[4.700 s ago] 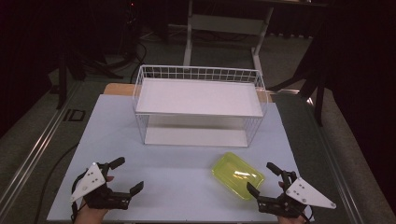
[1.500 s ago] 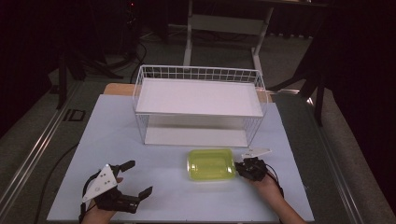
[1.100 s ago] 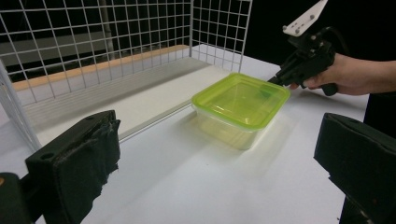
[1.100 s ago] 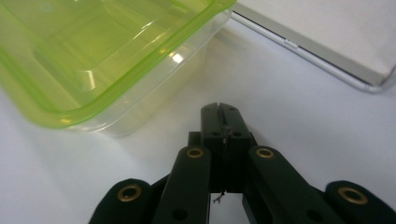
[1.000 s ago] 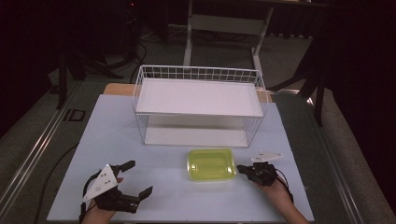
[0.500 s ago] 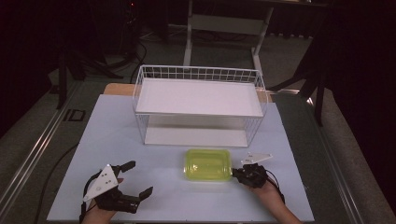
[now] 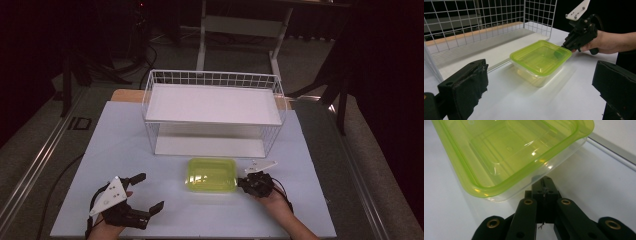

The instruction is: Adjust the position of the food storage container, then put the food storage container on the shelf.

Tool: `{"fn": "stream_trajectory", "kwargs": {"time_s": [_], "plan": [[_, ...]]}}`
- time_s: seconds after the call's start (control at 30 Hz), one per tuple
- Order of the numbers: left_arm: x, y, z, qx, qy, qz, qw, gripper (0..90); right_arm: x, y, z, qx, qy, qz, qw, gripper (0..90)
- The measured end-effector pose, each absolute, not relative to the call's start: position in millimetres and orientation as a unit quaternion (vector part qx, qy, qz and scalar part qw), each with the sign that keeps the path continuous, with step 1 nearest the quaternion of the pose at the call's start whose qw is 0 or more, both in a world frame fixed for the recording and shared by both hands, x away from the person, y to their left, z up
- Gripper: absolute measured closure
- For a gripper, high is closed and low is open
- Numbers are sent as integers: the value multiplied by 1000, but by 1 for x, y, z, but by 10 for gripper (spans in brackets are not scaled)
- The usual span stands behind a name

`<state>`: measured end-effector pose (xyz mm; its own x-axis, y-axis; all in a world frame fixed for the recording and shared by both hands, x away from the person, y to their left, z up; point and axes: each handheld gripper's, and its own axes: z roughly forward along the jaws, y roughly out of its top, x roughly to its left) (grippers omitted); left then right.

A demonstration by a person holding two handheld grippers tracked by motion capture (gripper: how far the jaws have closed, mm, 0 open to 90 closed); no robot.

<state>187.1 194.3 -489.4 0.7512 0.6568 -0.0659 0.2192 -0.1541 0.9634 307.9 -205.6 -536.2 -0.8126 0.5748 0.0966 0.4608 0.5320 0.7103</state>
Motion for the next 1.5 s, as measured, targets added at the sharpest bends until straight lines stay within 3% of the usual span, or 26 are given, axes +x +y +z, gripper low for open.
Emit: {"fn": "stream_trajectory", "kwargs": {"time_s": [0.27,0.57,0.73,0.97,1.07,1.13,1.27,1.5], "plan": [[187,194,-490,737,296,188,578,10,313,-200,-537,293,873,382,78,900],[187,193,-490,737,296,187,578,10,304,-223,-523,304,862,387,124,799],[188,187,-484,740,282,191,579,10,290,-233,-500,284,857,403,149,567],[195,175,-471,758,254,186,572,10,274,-233,-481,269,846,442,128,172],[202,169,-467,758,248,170,578,10,273,-234,-475,278,834,462,121,129],[207,165,-466,755,247,150,588,10,271,-232,-471,278,829,463,143,159],[218,158,-465,761,236,144,586,10,273,-230,-468,281,827,466,144,214],[243,147,-467,753,269,100,593,10,278,-220,-464,299,820,466,143,192]]}}
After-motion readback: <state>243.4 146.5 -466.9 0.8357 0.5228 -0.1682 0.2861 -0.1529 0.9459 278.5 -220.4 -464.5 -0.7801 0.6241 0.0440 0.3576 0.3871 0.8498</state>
